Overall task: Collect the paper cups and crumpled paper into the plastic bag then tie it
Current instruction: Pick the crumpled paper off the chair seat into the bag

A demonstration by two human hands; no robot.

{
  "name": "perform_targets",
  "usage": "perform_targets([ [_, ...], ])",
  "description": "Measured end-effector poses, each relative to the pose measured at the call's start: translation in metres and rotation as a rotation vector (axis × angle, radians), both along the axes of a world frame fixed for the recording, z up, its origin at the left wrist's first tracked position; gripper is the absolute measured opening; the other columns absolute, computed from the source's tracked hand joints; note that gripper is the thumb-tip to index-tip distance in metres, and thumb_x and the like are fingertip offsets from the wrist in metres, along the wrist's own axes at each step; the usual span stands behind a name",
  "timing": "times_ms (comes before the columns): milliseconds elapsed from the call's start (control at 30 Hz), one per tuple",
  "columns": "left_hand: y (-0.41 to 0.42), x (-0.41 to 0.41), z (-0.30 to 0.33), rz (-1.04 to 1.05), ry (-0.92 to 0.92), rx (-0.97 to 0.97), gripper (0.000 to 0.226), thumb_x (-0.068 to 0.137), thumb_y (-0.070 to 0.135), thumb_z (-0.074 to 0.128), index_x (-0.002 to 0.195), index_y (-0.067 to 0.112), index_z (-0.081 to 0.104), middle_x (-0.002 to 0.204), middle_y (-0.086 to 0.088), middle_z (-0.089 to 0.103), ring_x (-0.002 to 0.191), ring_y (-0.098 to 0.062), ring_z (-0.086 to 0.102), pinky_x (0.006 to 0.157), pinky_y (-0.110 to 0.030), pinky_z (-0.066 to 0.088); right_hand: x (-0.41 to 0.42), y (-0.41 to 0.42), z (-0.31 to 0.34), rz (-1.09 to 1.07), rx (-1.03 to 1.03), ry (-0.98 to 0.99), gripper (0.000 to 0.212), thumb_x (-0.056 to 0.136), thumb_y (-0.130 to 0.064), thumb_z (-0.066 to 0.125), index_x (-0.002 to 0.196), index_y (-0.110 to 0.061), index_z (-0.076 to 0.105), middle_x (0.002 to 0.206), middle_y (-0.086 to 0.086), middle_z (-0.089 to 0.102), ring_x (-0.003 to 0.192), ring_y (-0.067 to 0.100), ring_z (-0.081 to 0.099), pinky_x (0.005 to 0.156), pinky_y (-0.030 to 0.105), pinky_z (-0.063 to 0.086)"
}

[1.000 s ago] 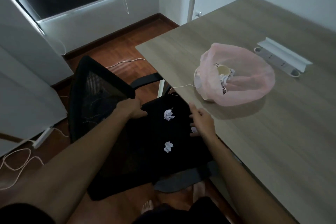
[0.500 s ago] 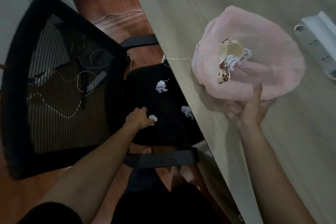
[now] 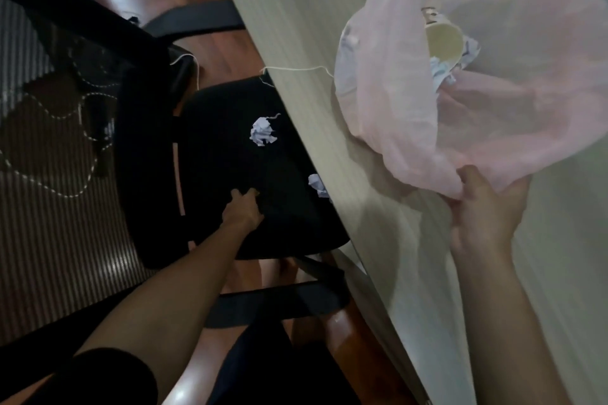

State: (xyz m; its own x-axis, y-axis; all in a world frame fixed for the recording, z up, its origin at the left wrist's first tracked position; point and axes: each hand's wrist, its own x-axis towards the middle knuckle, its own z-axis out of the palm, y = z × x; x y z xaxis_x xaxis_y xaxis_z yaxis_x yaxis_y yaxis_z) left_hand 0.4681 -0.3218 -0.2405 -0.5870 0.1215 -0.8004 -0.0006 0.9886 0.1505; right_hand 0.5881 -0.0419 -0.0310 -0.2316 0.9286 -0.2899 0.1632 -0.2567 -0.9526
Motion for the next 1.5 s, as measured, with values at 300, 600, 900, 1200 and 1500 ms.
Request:
perform_targets([
  [300, -0.003, 0.01, -0.013, 0.337, 0.103, 0.132, 0.016, 0.086, 0.023, 0.068, 0.094, 0.013, 0.059, 0.118, -0.02, 0.055, 0.096, -0.032, 0.06, 0.08, -0.033, 0.051, 0.011, -0.001, 0.007, 0.041, 0.067, -0.128, 0.06, 0.067, -0.002, 0.063, 0.123, -0.025, 0.058, 0.117, 0.001, 0.068, 0.104, 0.019, 0.068, 0.092, 0.053, 0.054],
  [600, 0.039, -0.047, 0.134, 0.76, 0.553, 0.608, 0.021, 0.077, 0.029, 0.071, 0.094, 0.02, 0.061, 0.096, -0.009, 0.068, 0.086, -0.022, 0.066, 0.077, -0.034, 0.055, 0.025, -0.02, 0.039, 0.128, 0.065, -0.22, 0.054, 0.075, 0.0, 0.06, 0.123, -0.025, 0.054, 0.112, -0.004, 0.066, 0.1, 0.015, 0.064, 0.086, 0.031, 0.052],
  [900, 0.143, -0.055, 0.326, 0.555, 0.847, 1.27, 0.029, 0.077, 0.03, 0.072, 0.103, 0.023, 0.062, 0.108, -0.01, 0.062, 0.082, -0.012, 0.068, 0.066, -0.025, 0.057, 0.02, -0.03, 0.063, 0.136, -0.002, -0.293, 0.057, 0.076, -0.004, 0.059, 0.13, -0.019, 0.051, 0.115, 0.0, 0.063, 0.1, 0.022, 0.061, 0.085, 0.034, 0.05],
  [1200, 0.199, -0.016, 0.337, -0.175, 0.828, 0.984, 0.077, 0.068, 0.053, 0.078, 0.136, 0.032, 0.051, 0.117, -0.002, 0.049, 0.106, -0.016, 0.048, 0.084, -0.02, 0.038, 0.018, -0.035, 0.076, 0.155, 0.009, -0.273, 0.057, 0.067, -0.013, 0.056, 0.124, -0.022, 0.053, 0.111, -0.001, 0.066, 0.098, 0.023, 0.064, 0.085, 0.04, 0.054],
  [1500, 0.106, -0.072, 0.211, 0.741, 0.676, 0.797, 0.017, 0.089, 0.039, 0.056, 0.095, 0.022, 0.057, 0.095, 0.0, 0.063, 0.085, -0.016, 0.058, 0.082, -0.038, 0.05, 0.006, -0.038, 0.068, 0.167, 0.038, -0.286, 0.059, 0.079, -0.002, 0.059, 0.134, -0.019, 0.048, 0.123, -0.002, 0.06, 0.109, 0.021, 0.059, 0.096, 0.04, 0.05],
])
